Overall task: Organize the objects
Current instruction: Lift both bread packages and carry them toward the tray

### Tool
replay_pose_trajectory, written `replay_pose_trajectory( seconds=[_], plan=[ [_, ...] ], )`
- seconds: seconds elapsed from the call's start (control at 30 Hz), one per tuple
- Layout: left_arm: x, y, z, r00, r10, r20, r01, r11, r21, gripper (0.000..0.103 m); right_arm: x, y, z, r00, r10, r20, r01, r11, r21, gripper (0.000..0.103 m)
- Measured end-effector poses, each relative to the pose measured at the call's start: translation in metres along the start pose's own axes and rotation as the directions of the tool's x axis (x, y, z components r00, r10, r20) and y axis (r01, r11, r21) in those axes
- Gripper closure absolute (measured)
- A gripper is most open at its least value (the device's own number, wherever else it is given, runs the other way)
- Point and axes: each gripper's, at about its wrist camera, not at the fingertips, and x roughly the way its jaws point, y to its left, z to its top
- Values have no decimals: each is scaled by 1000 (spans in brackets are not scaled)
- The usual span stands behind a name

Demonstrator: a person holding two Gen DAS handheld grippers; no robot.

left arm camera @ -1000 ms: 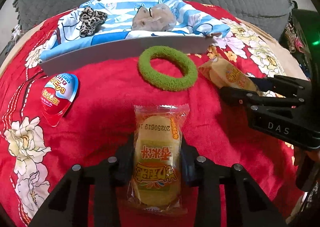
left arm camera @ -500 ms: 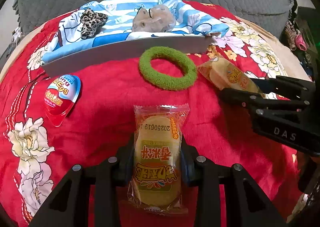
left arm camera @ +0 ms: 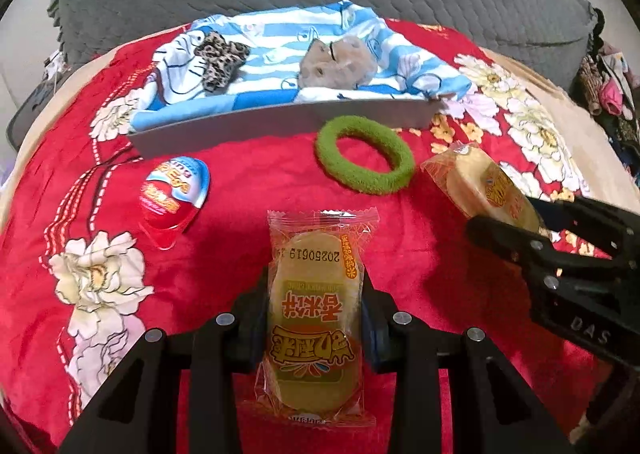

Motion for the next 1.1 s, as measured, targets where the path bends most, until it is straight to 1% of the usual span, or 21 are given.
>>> replay_pose_trajectory(
  seconds=[0.3,0.57,0.9,1.1],
  plan=[
    [-33,13,-1,999,25,38,-25,999,-21,65,-24,30,-8,999,-1,39,1,1000,9,59],
    [-73,19,4,994,49,94,-47,998,-29,65,-61,49,-9,993,-11,115,8,999,33,59],
    [-123,25,13,985,58,164,-51,998,-49,65,-103,71,3,982,-25,185,18,999,39,59],
    [-147,28,22,976,59,208,-48,997,-54,65,-118,76,13,975,-39,220,28,998,56,59]
  ],
)
